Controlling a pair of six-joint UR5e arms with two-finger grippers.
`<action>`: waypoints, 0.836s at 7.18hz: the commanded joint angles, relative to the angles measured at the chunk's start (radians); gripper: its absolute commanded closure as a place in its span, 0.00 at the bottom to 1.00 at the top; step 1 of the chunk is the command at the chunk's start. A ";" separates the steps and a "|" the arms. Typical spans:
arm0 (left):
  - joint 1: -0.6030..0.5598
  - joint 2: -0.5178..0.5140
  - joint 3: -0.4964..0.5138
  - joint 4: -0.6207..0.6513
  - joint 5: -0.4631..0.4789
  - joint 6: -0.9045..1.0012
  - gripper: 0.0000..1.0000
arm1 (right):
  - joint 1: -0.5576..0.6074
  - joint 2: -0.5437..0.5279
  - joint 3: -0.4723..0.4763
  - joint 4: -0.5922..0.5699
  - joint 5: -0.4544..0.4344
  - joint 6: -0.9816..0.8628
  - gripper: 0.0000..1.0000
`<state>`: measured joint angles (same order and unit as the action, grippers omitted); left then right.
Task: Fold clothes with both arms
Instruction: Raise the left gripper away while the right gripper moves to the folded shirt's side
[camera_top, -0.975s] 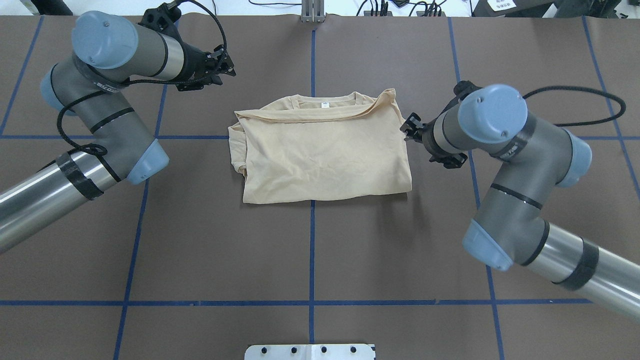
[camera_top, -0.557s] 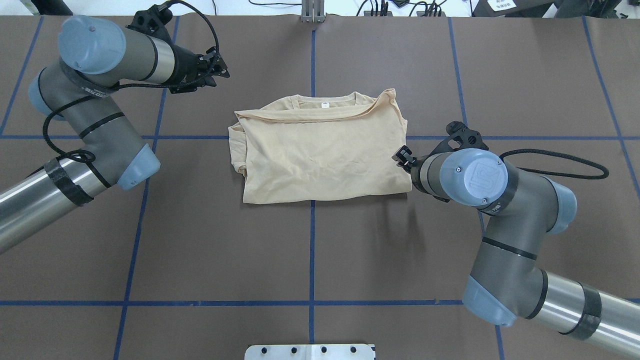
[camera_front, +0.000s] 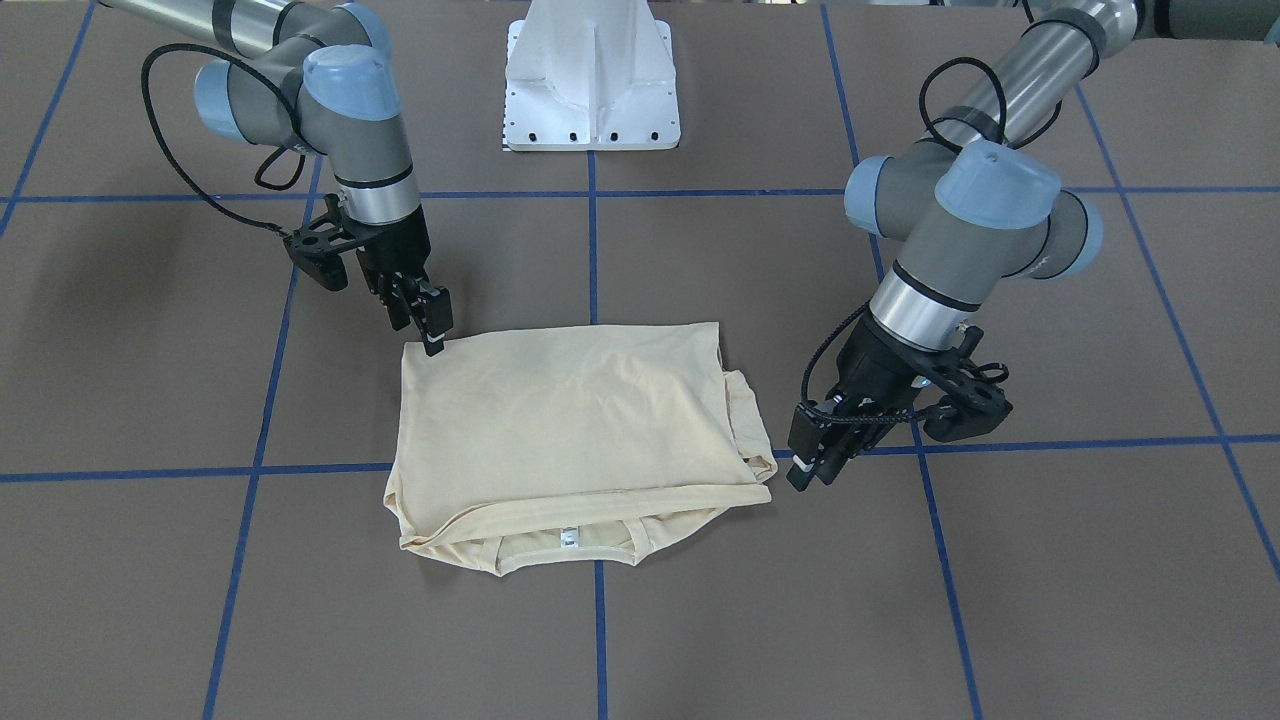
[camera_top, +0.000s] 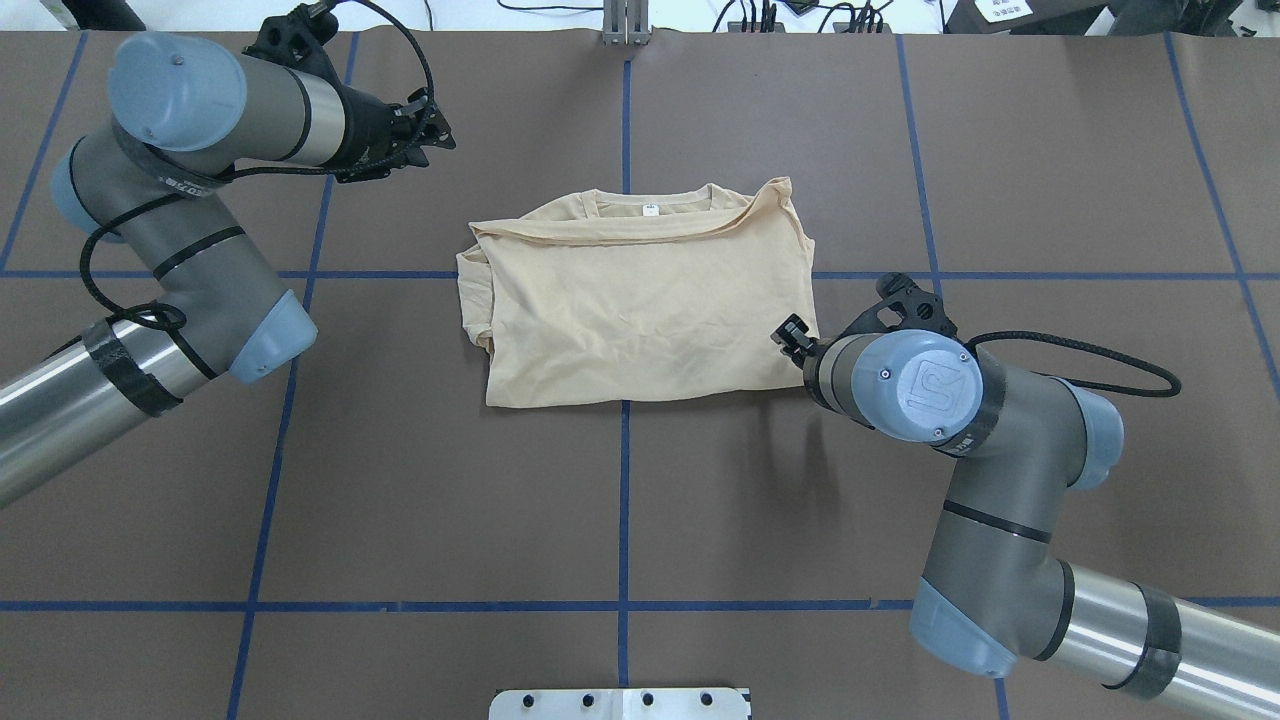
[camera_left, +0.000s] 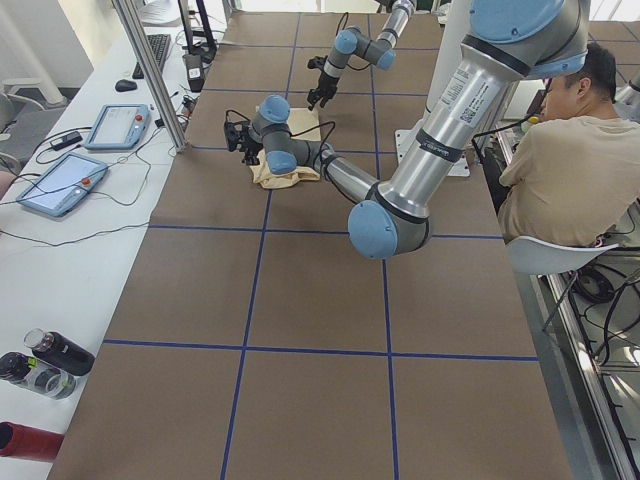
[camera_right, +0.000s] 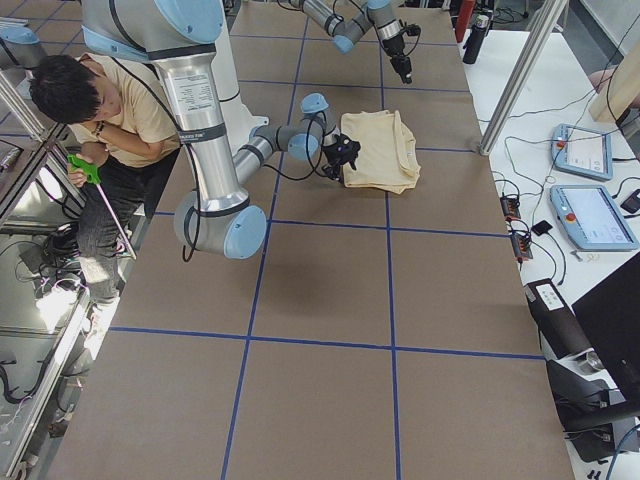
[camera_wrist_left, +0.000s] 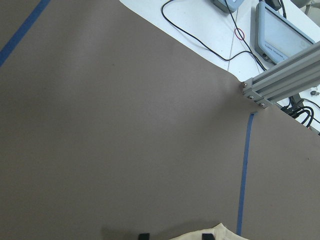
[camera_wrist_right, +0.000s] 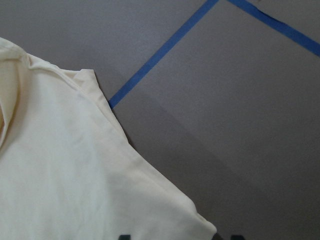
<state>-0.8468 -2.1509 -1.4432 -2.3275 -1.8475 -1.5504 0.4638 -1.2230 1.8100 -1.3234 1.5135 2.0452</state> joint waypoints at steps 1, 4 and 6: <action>0.000 0.000 0.003 0.000 0.002 0.016 0.54 | -0.001 0.007 -0.031 0.000 0.001 0.003 0.27; 0.002 0.002 0.007 0.000 0.017 0.018 0.55 | 0.015 0.007 -0.038 0.000 -0.001 0.048 0.71; 0.003 0.012 0.006 0.000 0.022 0.018 0.55 | 0.015 0.008 -0.043 0.000 0.001 0.070 1.00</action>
<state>-0.8449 -2.1466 -1.4359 -2.3271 -1.8283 -1.5325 0.4775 -1.2161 1.7696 -1.3238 1.5128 2.1055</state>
